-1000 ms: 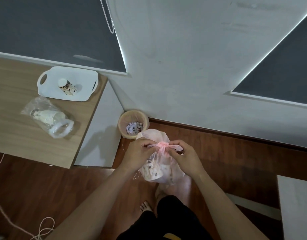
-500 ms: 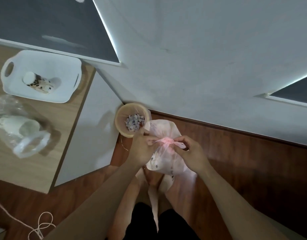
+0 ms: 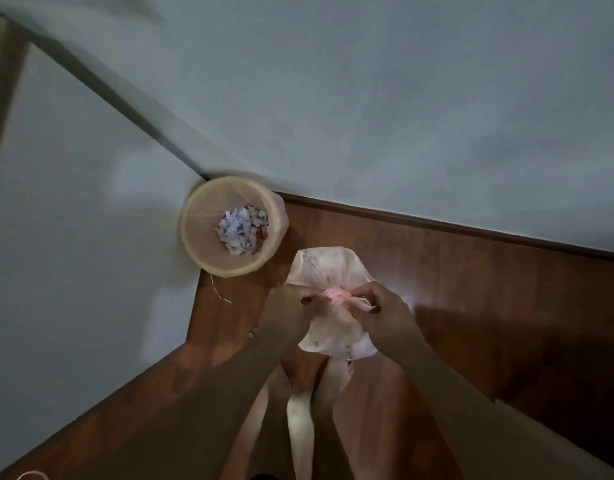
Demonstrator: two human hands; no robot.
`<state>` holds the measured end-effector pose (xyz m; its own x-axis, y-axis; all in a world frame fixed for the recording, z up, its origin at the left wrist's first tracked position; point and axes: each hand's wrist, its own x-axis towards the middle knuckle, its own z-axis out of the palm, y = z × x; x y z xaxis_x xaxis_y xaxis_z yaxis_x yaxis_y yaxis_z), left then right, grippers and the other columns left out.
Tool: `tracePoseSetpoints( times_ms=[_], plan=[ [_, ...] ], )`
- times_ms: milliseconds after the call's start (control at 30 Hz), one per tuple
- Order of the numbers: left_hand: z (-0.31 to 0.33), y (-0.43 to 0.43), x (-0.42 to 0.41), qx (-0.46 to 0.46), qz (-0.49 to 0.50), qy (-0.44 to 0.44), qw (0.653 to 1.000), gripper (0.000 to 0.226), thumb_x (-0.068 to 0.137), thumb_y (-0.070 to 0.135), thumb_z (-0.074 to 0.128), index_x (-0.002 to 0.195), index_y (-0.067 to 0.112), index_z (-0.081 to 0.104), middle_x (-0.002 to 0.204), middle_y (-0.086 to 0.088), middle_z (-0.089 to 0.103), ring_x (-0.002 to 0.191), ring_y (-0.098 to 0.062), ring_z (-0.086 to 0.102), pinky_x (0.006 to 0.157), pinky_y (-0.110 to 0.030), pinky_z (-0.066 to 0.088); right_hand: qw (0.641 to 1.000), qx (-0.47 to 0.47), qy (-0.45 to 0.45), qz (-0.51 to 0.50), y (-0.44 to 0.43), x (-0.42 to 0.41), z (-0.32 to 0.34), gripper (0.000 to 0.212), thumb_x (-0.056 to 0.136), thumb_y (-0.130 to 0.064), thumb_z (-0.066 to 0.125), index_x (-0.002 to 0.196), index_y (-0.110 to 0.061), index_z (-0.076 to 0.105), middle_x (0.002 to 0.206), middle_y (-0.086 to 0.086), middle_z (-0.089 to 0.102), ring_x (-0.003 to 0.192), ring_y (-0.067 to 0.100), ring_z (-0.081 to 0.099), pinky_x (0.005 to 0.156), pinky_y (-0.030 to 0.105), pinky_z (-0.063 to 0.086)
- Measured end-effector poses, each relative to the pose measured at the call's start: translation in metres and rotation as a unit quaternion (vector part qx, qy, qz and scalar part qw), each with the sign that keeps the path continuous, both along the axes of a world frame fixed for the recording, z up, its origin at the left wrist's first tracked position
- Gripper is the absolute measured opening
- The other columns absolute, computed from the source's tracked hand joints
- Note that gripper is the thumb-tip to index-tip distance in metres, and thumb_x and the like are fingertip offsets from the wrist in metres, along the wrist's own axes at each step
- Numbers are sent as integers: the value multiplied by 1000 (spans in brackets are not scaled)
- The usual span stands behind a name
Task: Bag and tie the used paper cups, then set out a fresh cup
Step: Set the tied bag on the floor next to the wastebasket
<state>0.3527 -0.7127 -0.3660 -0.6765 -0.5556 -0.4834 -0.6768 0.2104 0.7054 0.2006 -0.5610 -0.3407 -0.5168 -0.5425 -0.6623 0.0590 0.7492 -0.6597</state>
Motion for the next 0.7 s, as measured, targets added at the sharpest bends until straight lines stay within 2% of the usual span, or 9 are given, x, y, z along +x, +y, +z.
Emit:
tracePoseSetpoints(
  times_ms=[67,167,267,333,400,467,567,633,700],
  plan=[
    [-28,3,0,-3,-24,-19,1000,15,102,27,77,103,22,91,92,7,86,69,12,65,76,-8,44,1000,20,-7,-5,4,2,-26,5,97,-27,80,98,-30,75,93,-21,77,71,3,76,63,9,51],
    [-60,10,-4,33,-27,-58,997,23,106,36,73,120,24,88,108,0,87,95,-13,79,101,-32,53,999,41,-24,-27,9,3,-57,5,98,-21,79,96,-24,75,91,-10,79,62,19,80,63,25,58],
    [-88,11,-7,42,-54,-89,994,25,107,35,71,124,25,86,108,-2,87,97,-18,77,105,-35,48,997,53,-24,-42,6,2,-81,4,99,-18,77,97,-19,75,91,-3,80,66,20,83,70,34,60],
    [-101,5,-10,51,-79,-113,989,28,108,33,68,132,28,82,119,-3,86,111,-20,77,99,-22,46,997,54,-18,-55,1,1,-98,4,100,-24,77,96,-25,76,90,-6,82,74,17,84,79,41,64],
    [-110,-2,-15,64,-85,-122,987,32,108,28,67,137,28,79,126,-4,84,119,-22,76,94,-20,46,997,46,-5,-54,-5,-2,-113,4,99,-35,77,97,-32,77,93,-10,83,84,15,84,86,45,65],
    [-111,-15,-23,71,-84,-121,987,36,107,24,65,140,26,77,126,-4,83,117,-23,77,97,-24,52,998,47,20,-28,-17,-6,-118,7,102,-38,73,105,-34,78,103,-13,83,92,13,81,83,37,63],
    [-111,-39,-34,82,-73,-104,989,46,101,34,58,142,20,74,127,-8,80,117,-29,75,103,-38,59,997,48,54,32,-38,-17,-119,24,105,-23,65,122,-31,80,120,-14,78,99,6,73,77,16,50],
    [-112,-56,-40,93,-57,-105,988,53,105,30,60,156,19,62,147,-10,72,134,-30,68,111,-42,56,996,41,58,59,-52,-23,-118,29,107,-21,63,130,-26,79,126,-11,78,102,2,69,75,7,45],
    [-114,-68,-43,91,-43,-119,988,60,109,22,63,167,18,48,163,-8,61,147,-28,60,117,-40,52,997,36,44,61,-61,-28,-119,29,107,-22,62,131,-26,78,125,-9,78,93,2,71,68,3,45]
  ],
)
